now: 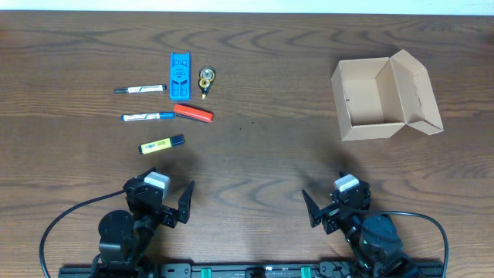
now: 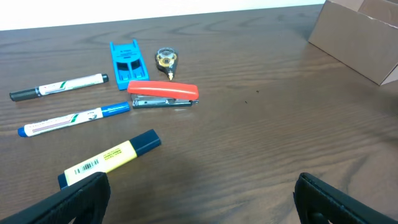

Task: Pack container

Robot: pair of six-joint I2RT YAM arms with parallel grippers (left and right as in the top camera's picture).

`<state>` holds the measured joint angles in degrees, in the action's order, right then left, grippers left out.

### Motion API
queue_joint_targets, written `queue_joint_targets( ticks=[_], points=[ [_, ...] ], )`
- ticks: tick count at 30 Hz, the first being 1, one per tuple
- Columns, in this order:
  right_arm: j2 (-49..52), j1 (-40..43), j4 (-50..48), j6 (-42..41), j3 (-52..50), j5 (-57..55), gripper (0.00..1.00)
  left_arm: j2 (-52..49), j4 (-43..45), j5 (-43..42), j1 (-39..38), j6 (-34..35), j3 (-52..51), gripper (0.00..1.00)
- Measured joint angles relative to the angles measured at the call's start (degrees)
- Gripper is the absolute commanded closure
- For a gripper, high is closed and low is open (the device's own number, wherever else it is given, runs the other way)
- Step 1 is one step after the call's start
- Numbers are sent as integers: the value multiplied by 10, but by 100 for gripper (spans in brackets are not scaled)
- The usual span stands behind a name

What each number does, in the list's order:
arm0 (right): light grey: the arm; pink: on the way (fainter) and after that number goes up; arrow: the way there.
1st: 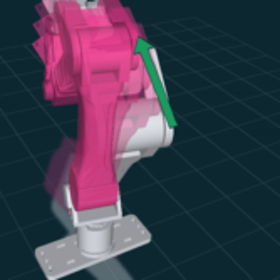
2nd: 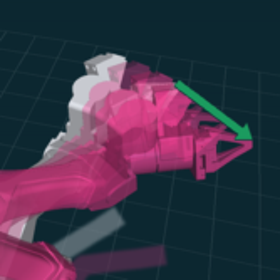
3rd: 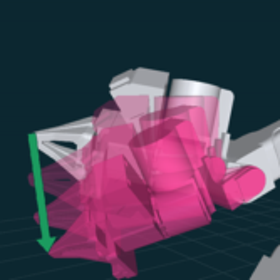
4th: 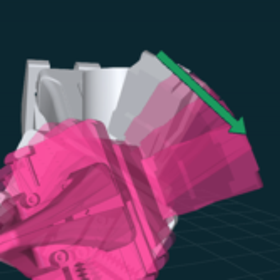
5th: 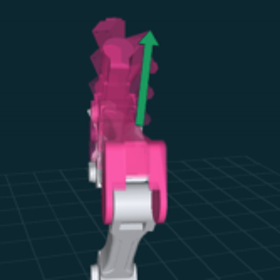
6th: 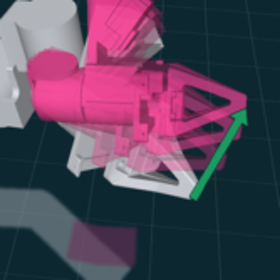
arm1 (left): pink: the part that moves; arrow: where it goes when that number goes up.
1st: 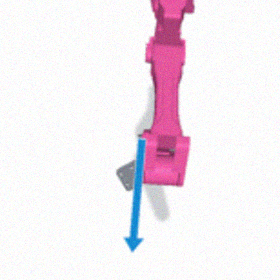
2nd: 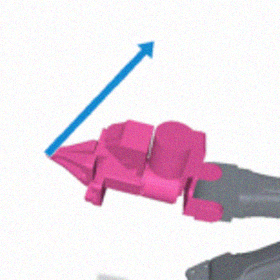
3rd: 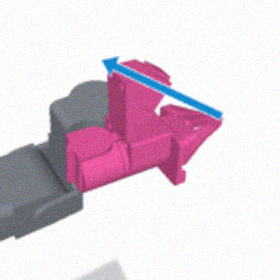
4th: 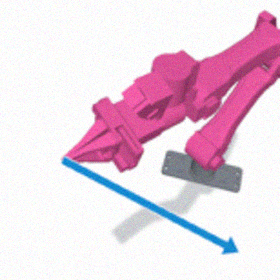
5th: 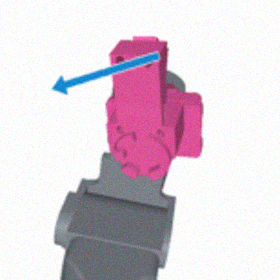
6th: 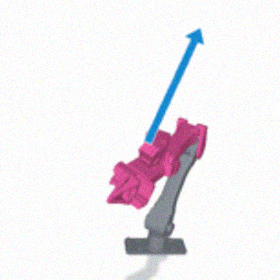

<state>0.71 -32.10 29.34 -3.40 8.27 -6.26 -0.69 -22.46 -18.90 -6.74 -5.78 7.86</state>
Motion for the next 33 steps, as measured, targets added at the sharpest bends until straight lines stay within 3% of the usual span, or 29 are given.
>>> queue_joint_targets(
  ticks=[22, 24, 29, 33],
  points=[
    [0, 0, -8, -7, 0, 0, 1, 0, 0, 0, 0, 0, 0, 5],
    [0, 0, -26, -42, 0, 0, 1, 0, 0, 0, 0, 0, 0, 5],
    [0, 0, -8, -223, 0, -1, 1, 0, 0, 0, 0, 0, 0, 5],
    [0, 0, -26, -299, -1, -10, 1, 0, 0, 0, 0, 0, 0, 5]
  ],
)
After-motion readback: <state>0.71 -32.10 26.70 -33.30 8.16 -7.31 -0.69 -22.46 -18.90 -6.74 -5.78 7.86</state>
